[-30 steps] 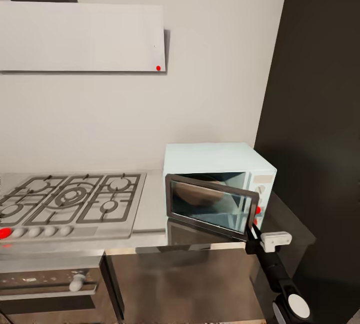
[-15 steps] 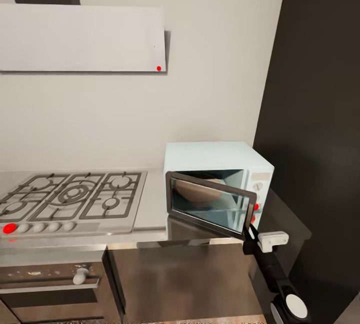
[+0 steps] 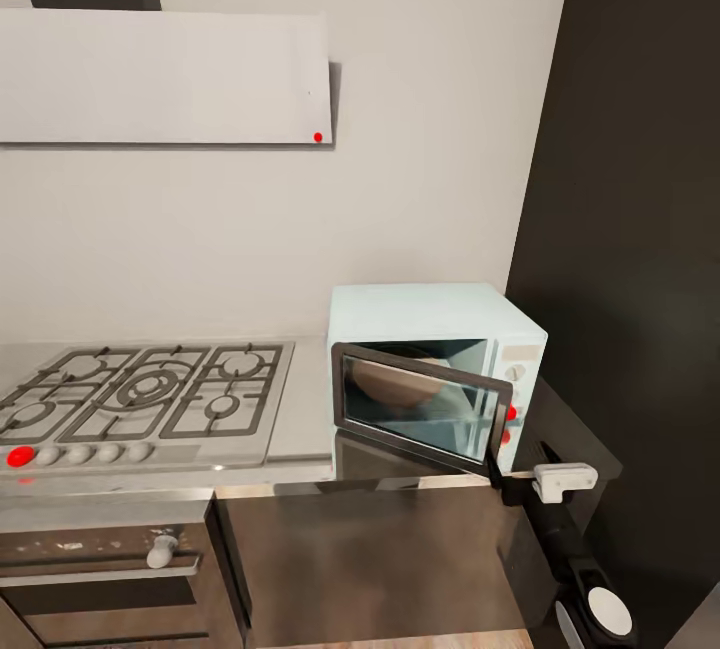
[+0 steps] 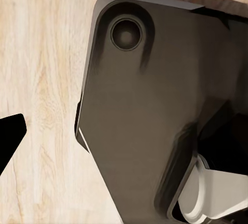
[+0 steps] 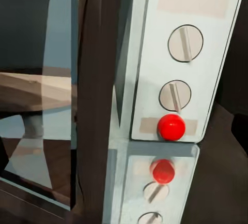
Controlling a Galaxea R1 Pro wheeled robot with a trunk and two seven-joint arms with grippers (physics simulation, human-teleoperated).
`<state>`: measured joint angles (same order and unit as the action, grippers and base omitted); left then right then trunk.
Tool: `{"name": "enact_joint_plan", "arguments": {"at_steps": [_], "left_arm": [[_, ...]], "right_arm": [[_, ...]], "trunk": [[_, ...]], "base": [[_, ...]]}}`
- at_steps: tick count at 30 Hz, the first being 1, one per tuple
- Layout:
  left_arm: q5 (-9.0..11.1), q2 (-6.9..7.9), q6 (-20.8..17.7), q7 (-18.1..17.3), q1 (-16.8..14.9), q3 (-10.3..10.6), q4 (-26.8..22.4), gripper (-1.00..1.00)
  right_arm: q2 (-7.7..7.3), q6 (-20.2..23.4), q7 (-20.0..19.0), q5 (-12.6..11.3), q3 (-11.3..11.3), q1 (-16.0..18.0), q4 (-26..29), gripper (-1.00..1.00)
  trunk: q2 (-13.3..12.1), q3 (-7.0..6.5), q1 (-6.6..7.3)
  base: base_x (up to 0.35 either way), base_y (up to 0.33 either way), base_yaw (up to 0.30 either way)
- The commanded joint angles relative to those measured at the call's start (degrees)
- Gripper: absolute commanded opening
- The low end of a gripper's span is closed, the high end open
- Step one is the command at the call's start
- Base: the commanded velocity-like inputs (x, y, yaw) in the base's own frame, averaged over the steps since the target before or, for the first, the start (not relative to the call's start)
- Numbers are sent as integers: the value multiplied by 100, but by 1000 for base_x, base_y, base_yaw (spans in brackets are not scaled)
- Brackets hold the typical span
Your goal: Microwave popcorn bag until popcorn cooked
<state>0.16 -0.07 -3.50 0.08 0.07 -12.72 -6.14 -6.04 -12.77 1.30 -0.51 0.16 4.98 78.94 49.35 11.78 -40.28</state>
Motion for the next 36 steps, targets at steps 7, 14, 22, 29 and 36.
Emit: {"name": "enact_joint_plan", "arguments": {"at_steps": [7,14,22,29,36], "left_arm": [[2,-8,-37,1,2,-12,-17,100],[2,-4,-37,1,2,-18,-13,100],[2,-2,-37,1,2,-20,-13,100],[2,-2,-37,1,2,-20,-17,100],[2,-2,-37,1,2,-18,-11,100]], "right_arm": [[-2,-12,11,-6,7,3,-1,100],[-2,-15,11,-5,10,3,-1,100],[-2,-15,11,-4,10,3,-1,100],[-2,-11,8,-5,10,3,-1,100],[-2,-13,-1,-4,13,3,-1,100]], "trunk": [[5,8,-1],[5,8,-1],[5,8,-1],[5,8,-1],[5,8,-1]], "base": [[-32,0,0],[-190,-81,0],[20,-229,0],[129,-265,0],[81,-24,0]]}}
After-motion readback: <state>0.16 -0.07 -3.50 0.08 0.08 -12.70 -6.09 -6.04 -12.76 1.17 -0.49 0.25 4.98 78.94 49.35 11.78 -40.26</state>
